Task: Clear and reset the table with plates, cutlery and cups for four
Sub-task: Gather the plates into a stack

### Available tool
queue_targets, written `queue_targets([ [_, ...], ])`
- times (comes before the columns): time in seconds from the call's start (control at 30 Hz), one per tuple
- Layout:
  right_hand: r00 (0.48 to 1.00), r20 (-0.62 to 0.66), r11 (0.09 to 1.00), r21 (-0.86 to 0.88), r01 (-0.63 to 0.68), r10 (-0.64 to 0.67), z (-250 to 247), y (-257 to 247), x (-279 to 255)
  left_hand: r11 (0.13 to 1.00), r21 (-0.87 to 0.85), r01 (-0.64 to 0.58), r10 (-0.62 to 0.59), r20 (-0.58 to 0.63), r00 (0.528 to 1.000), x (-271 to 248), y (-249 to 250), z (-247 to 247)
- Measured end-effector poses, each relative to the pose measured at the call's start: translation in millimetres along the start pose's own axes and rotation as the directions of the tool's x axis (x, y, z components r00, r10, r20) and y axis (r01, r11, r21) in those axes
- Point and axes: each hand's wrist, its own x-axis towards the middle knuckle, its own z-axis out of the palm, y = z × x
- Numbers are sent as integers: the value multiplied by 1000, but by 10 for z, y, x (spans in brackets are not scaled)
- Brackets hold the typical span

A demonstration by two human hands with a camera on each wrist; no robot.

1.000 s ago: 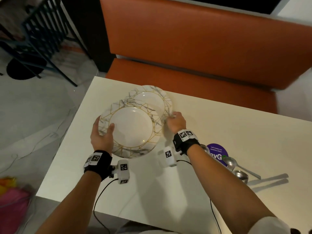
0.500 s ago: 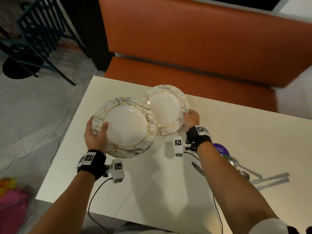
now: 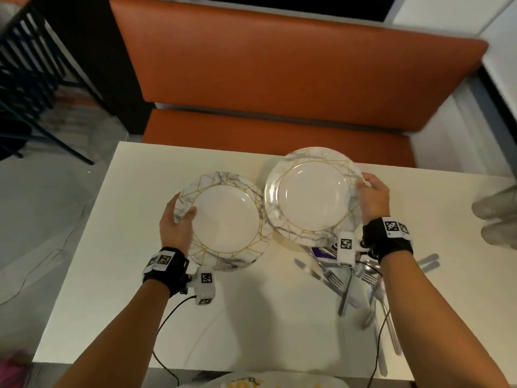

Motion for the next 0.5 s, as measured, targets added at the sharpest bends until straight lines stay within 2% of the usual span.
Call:
queue_targets([
  [0.17, 982, 151, 984, 118, -131, 113, 26, 119, -337, 997, -69, 44, -37, 109, 993, -268, 65, 328],
  [0.3, 967, 202, 981, 90, -174, 153, 3, 368, -459, 977, -167, 131, -98, 190, 977, -459, 122, 578],
  [0.5, 973, 204, 984, -160, -79, 111, -237, 669, -637, 979, -132, 157, -110, 305, 946, -819, 223, 1060],
])
